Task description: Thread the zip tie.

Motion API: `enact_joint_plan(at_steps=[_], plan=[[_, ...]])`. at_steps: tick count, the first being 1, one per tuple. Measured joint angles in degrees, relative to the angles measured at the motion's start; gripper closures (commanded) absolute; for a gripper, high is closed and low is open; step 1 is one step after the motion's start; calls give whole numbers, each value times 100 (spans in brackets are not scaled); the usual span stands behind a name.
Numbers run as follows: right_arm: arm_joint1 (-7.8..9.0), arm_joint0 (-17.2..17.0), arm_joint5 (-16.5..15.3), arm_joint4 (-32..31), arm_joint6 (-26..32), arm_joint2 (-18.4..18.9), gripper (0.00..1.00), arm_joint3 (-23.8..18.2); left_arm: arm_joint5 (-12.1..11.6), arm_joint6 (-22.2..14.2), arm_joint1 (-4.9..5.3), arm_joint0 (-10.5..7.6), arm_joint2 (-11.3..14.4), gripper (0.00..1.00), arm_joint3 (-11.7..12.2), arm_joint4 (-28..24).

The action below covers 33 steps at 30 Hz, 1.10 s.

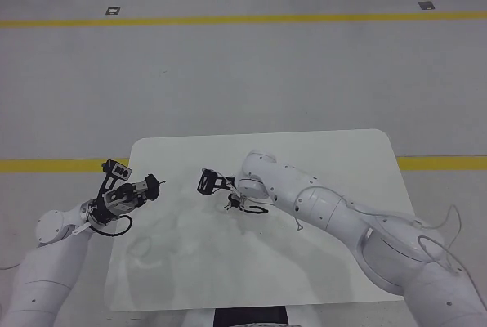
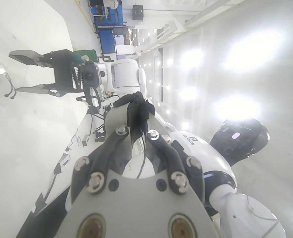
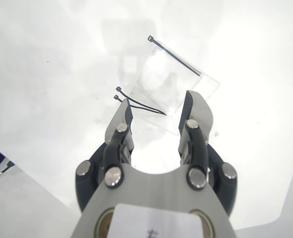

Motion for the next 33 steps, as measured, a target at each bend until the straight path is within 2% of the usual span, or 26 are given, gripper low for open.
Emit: enact_joint_plan(at_steps=[14, 33], plan=[[-82, -47, 0, -91, -49, 0, 59, 76, 0, 0, 0, 0, 0, 100, 0, 0], [-233, -74, 0, -182, -14, 0, 71, 237, 0, 0, 0, 0, 0, 100, 0, 0]])
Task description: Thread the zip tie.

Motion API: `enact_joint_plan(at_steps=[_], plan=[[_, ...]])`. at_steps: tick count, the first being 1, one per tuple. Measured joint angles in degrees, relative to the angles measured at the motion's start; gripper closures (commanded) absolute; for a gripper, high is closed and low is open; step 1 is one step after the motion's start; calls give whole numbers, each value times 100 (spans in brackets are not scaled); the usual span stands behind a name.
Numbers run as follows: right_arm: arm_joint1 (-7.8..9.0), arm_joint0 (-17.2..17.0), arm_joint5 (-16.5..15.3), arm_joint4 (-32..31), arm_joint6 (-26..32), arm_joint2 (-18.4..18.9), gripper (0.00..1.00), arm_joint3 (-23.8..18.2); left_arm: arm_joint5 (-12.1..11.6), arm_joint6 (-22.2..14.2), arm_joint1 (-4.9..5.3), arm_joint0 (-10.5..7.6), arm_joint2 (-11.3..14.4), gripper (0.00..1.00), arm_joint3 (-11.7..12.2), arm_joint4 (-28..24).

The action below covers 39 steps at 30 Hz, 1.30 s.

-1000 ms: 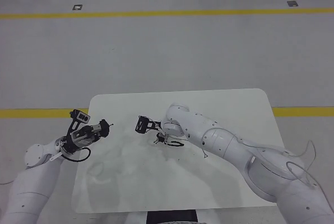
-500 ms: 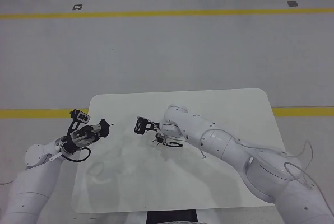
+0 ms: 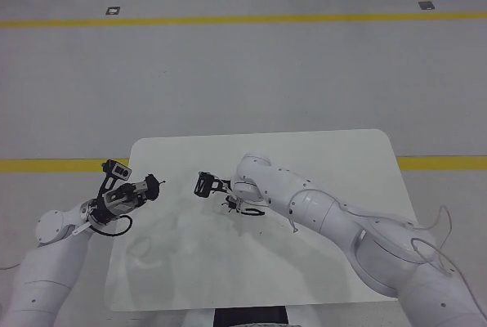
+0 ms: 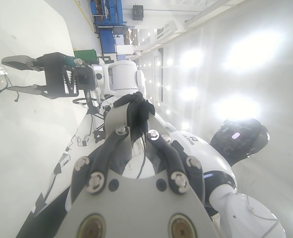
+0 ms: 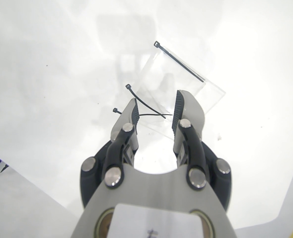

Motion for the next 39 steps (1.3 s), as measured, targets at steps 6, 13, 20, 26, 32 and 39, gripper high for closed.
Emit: enact_joint_plan(at_steps=[6, 13, 20, 26, 32, 39], plan=[[-34, -4, 0, -6, 26, 0, 74, 28, 0, 0, 0, 0, 0, 100, 0, 0], [-61, -8, 0, 5, 35, 0, 77, 57, 0, 0, 0, 0, 0, 100, 0, 0], [-81, -22, 0, 20, 71, 0, 82, 62, 0, 0, 0, 0, 0, 100, 0, 0], [-91, -22, 0, 19, 85, 0, 83, 64, 0, 0, 0, 0, 0, 100, 0, 0], [-99, -21, 0, 36, 98, 0, 82, 67, 0, 0, 0, 0, 0, 100, 0, 0], [-99, -30, 0, 50, 104, 0, 83, 73, 0, 0, 0, 0, 0, 100, 0, 0]])
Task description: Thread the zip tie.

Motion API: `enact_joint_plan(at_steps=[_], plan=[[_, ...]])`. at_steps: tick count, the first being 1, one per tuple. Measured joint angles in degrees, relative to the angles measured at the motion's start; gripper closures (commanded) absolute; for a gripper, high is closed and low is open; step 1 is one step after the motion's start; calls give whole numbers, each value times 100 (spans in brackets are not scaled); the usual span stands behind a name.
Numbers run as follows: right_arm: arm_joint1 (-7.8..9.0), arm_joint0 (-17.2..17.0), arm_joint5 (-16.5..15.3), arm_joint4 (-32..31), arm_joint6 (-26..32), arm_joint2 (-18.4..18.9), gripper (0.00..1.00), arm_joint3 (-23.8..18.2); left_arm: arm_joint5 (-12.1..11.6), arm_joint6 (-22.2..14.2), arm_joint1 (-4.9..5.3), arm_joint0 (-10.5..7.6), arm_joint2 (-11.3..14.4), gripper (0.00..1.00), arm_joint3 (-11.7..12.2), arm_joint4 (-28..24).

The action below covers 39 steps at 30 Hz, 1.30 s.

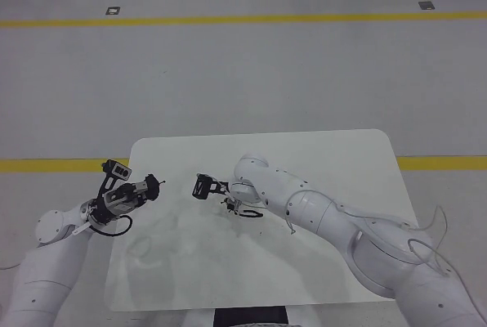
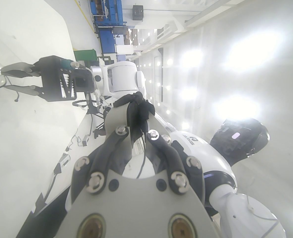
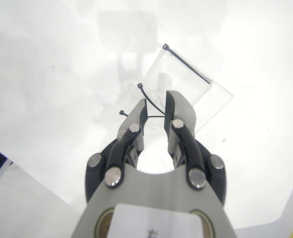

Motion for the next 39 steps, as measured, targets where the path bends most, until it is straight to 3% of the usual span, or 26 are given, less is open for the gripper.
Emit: enact_joint_plan(at_steps=[15, 19, 21, 30, 39], plan=[[-8, -46, 0, -7, -19, 0, 85, 19, 0, 0, 0, 0, 0, 100, 0, 0], [-15, -48, 0, -10, -27, 0, 91, 24, 0, 0, 0, 0, 0, 100, 0, 0], [-19, -49, 0, -11, -22, 0, 100, 27, 0, 0, 0, 0, 0, 100, 0, 0], [-18, 8, 0, -5, -136, 0, 100, 41, 0, 0, 0, 0, 0, 100, 0, 0], [140, 107, 0, 179, -389, 0, 100, -40, 0, 0, 0, 0, 0, 100, 0, 0]])
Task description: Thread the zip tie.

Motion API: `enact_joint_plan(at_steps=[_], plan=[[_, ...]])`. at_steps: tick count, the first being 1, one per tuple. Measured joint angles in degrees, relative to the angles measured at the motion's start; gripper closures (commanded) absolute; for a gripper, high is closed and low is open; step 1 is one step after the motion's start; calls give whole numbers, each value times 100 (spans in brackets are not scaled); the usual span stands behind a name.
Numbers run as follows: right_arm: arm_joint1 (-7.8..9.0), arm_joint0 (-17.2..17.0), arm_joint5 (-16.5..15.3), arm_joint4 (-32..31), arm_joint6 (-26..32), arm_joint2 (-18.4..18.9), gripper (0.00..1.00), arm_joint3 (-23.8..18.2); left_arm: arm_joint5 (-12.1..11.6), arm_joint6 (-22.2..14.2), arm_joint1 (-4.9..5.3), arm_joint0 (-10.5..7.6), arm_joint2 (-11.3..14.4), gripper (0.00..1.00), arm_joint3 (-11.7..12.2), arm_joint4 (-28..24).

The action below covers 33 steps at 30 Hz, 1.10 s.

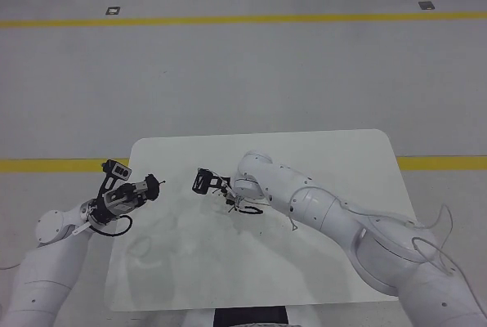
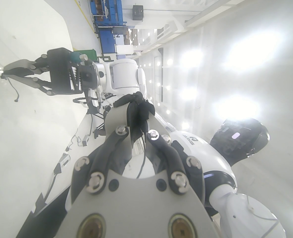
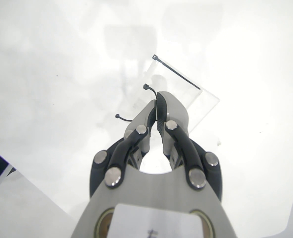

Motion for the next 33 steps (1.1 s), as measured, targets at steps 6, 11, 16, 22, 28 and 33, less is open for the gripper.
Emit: enact_joint_plan(at_steps=[6, 11, 16, 22, 28, 33], plan=[[110, 34, 0, 108, -145, 10, 100, -53, 0, 0, 0, 0, 0, 100, 0, 0], [232, 39, 0, 247, -381, 140, 100, -93, 0, 0, 0, 0, 0, 100, 0, 0], [420, -40, 0, 435, -726, 409, 100, -192, 0, 0, 0, 0, 0, 100, 0, 0], [744, -287, 6, 929, -1171, 1024, 100, -250, 0, 0, 0, 0, 0, 100, 0, 0], [1148, -771, 0, 1651, -1504, 1870, 100, -519, 0, 0, 0, 0, 0, 100, 0, 0], [1479, -1228, 0, 1879, -1647, 2458, 100, -974, 0, 0, 0, 0, 0, 100, 0, 0]])
